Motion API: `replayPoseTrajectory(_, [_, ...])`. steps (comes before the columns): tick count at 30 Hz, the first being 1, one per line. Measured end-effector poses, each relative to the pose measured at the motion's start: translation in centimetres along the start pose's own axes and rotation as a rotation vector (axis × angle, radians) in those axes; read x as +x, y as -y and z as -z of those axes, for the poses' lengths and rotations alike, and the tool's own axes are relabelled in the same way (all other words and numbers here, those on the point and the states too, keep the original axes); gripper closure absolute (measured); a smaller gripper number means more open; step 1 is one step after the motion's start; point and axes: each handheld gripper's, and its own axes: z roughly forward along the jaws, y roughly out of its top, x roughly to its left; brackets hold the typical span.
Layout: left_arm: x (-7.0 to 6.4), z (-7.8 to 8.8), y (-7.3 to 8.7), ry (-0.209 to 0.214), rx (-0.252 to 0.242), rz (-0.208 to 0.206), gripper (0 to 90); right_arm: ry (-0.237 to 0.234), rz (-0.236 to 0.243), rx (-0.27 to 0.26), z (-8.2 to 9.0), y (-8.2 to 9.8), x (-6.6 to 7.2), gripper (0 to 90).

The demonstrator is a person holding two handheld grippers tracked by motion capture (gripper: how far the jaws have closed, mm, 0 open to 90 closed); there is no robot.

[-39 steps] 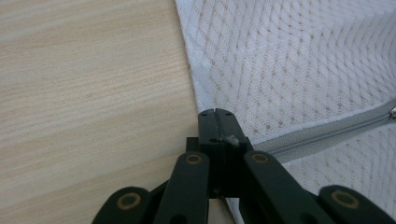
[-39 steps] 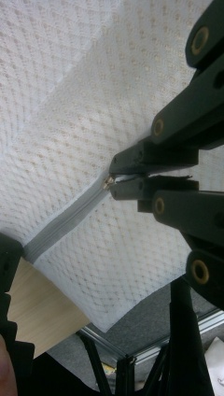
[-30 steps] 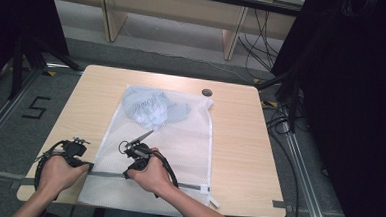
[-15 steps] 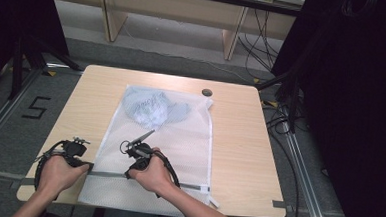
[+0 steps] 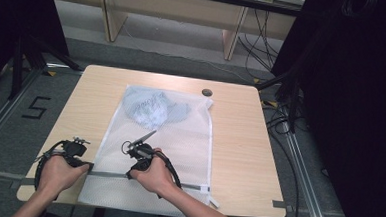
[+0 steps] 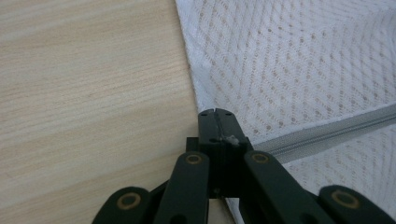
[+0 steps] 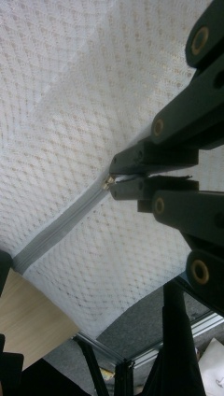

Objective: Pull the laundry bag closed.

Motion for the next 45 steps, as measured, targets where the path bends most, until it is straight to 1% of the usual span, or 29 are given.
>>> replayPoseTrajectory(1, [0.1,0.0,-0.1,-0.002,0.001,-0.022,89.8,0.0,-0.003,0.001,0.0,0.0,0.0,87.1])
replayPoseTrajectory(3, [0.1,0.0,0.0,-0.001,0.003,-0.019,89.8,-0.002,0.026,-0.002,0.1,0.0,-0.2,87.1])
replayPoseTrajectory(4, [-0.1,0.0,0.0,0.005,-0.001,0.025,89.8,0.001,0.006,0.002,0.2,0.0,-0.1,87.1])
replayPoseTrajectory(6, [0.1,0.0,0.0,0.0,-0.002,-0.02,89.8,0.004,-0.001,-0.002,0.2,0.0,-0.1,87.1])
replayPoseTrajectory(8, [0.1,0.0,0.0,-0.001,0.002,-0.021,89.8,0.0,0.009,0.002,0.3,0.0,-0.2,87.1])
replayPoseTrajectory(9, [-0.2,0.0,0.1,0.005,-0.001,0.024,89.8,0.003,-0.007,0.006,0.3,0.1,-0.1,87.1])
replayPoseTrajectory(10, [-0.1,0.0,0.1,0.005,0.0,0.022,89.8,0.007,-0.012,0.008,0.3,0.1,-0.1,87.1])
replayPoseTrajectory(11, [0.1,0.0,0.0,-0.001,0.001,-0.022,89.8,0.006,-0.003,0.004,0.3,0.2,-0.2,87.1])
replayPoseTrajectory(13, [0.1,0.0,0.0,-0.001,0.002,-0.019,89.8,0.004,0.011,0.003,0.3,0.2,-0.3,87.1])
replayPoseTrajectory(14, [0.1,0.0,0.0,-0.001,0.001,-0.019,89.8,0.002,-0.012,0.009,0.4,0.2,-0.2,87.1])
replayPoseTrajectory(16, [0.1,0.0,0.0,-0.001,0.001,-0.018,89.8,0.006,-0.019,0.01,0.5,0.2,-0.2,87.1])
replayPoseTrajectory(17, [0.0,0.0,0.0,0.001,0.0,-0.007,89.8,0.005,-0.02,0.011,0.5,0.2,-0.2,87.1])
replayPoseTrajectory(18, [-0.1,0.0,0.0,0.005,0.0,0.023,89.8,0.009,-0.014,0.01,0.5,0.2,-0.2,87.1])
replayPoseTrajectory(19, [0.1,0.0,0.0,-0.002,0.001,-0.022,89.8,0.009,-0.014,0.01,0.6,0.2,-0.2,87.1])
replayPoseTrajectory(21, [0.1,0.0,0.0,-0.002,0.001,-0.018,89.8,0.01,-0.016,0.011,0.6,0.3,-0.2,87.1])
replayPoseTrajectory(23, [0.1,0.0,0.0,-0.001,0.001,-0.017,89.8,0.008,-0.001,0.008,0.6,0.3,-0.4,87.1])
replayPoseTrajectory(24, [-0.1,0.0,0.0,0.002,0.0,0.016,89.8,0.008,-0.013,0.015,0.7,0.3,-0.4,87.1])
replayPoseTrajectory(25, [-0.1,0.0,0.0,0.005,0.0,0.024,89.8,0.008,-0.03,0.009,0.6,0.4,-0.3,87.1])
replayPoseTrajectory(28, [-0.1,0.0,0.0,0.006,-0.001,0.023,89.8,0.011,-0.025,0.014,0.7,0.4,-0.5,87.1])
replayPoseTrajectory(30, [-0.1,0.0,0.0,0.007,0.0,0.024,89.8,0.014,0.009,0.008,0.6,0.4,-0.7,87.1])
replayPoseTrajectory(31, [-0.1,0.0,0.0,0.006,0.0,0.023,89.8,0.012,0.008,0.008,0.6,0.4,-0.7,87.1])
replayPoseTrajectory(32, [-0.1,0.0,0.0,0.003,0.0,0.012,89.8,0.009,-0.009,0.012,0.7,0.5,-0.6,87.1])
replayPoseTrajectory(34, [-0.1,0.0,0.0,0.005,0.0,0.015,89.8,0.012,-0.03,0.018,0.8,0.5,-0.6,87.1])
replayPoseTrajectory(35, [-0.1,0.0,0.0,0.006,0.0,0.023,89.8,0.016,-0.014,0.015,0.8,0.5,-0.7,87.1])
replayPoseTrajectory(37, [-0.1,0.0,0.0,0.007,0.001,0.024,89.8,0.007,-0.022,0.007,0.8,0.7,-0.8,87.1])
replayPoseTrajectory(38, [-0.1,0.0,0.0,0.006,0.001,0.023,89.8,0.017,-0.029,0.011,0.9,0.7,-0.8,87.1])
replayPoseTrajectory(39, [0.1,0.0,-0.1,0.0,0.001,-0.014,89.8,0.015,-0.036,0.014,1.0,0.7,-0.8,87.1])
replayPoseTrajectory(40, [-0.1,0.0,0.0,0.006,0.001,0.019,89.8,0.012,-0.026,0.016,1.1,0.6,-0.9,87.1])
replayPoseTrajectory(45, [-0.1,0.0,0.0,0.008,0.001,0.024,89.8,0.012,-0.032,0.018,1.1,0.7,-1.0,87.1])
